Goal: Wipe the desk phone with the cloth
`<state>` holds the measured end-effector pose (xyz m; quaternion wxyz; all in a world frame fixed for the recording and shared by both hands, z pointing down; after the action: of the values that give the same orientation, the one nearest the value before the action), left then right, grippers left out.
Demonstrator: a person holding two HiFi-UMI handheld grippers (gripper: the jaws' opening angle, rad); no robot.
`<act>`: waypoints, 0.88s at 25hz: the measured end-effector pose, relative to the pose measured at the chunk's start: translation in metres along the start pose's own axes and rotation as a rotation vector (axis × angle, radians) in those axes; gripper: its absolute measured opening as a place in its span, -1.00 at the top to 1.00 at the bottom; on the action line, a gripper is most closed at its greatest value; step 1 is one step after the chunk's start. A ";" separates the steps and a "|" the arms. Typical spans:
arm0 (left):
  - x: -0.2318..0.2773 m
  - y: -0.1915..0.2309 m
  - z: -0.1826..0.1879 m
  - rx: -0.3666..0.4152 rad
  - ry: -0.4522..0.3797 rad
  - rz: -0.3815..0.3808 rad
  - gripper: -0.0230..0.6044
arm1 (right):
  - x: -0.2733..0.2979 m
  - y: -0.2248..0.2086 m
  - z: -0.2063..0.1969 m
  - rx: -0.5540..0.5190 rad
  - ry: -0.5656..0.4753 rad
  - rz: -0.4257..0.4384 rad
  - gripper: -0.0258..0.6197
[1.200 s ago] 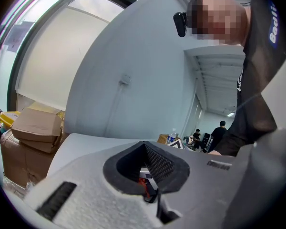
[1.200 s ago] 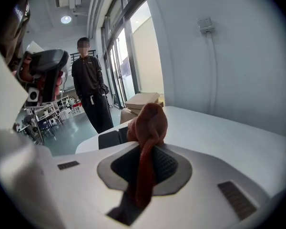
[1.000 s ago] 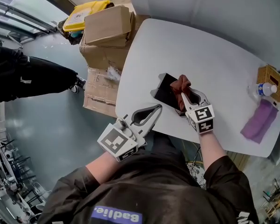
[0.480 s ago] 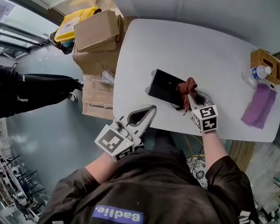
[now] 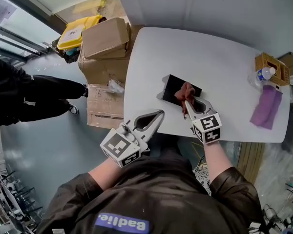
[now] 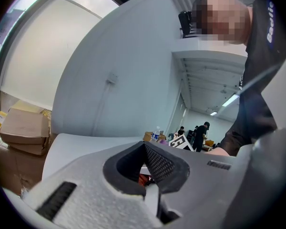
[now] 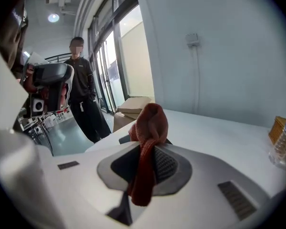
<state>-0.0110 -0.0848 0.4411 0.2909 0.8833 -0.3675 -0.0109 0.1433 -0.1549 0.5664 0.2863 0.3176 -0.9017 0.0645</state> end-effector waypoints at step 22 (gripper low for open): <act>0.008 0.003 0.003 0.006 -0.004 0.067 0.92 | 0.030 0.004 -0.042 -0.019 0.053 0.119 0.71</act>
<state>-0.0077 -0.0932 0.4415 0.2879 0.8713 -0.3974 -0.0020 0.1417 -0.1548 0.6179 0.3089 0.2590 -0.9115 0.0813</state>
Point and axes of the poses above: the fingertips, and each gripper's own axes: x forward along the fingers, y to its left, z out of its top, the point moved 5 cm from there along -x, backward along the fingers, and after that the axes turned 13 degrees about -x, right-handed, at the moved point
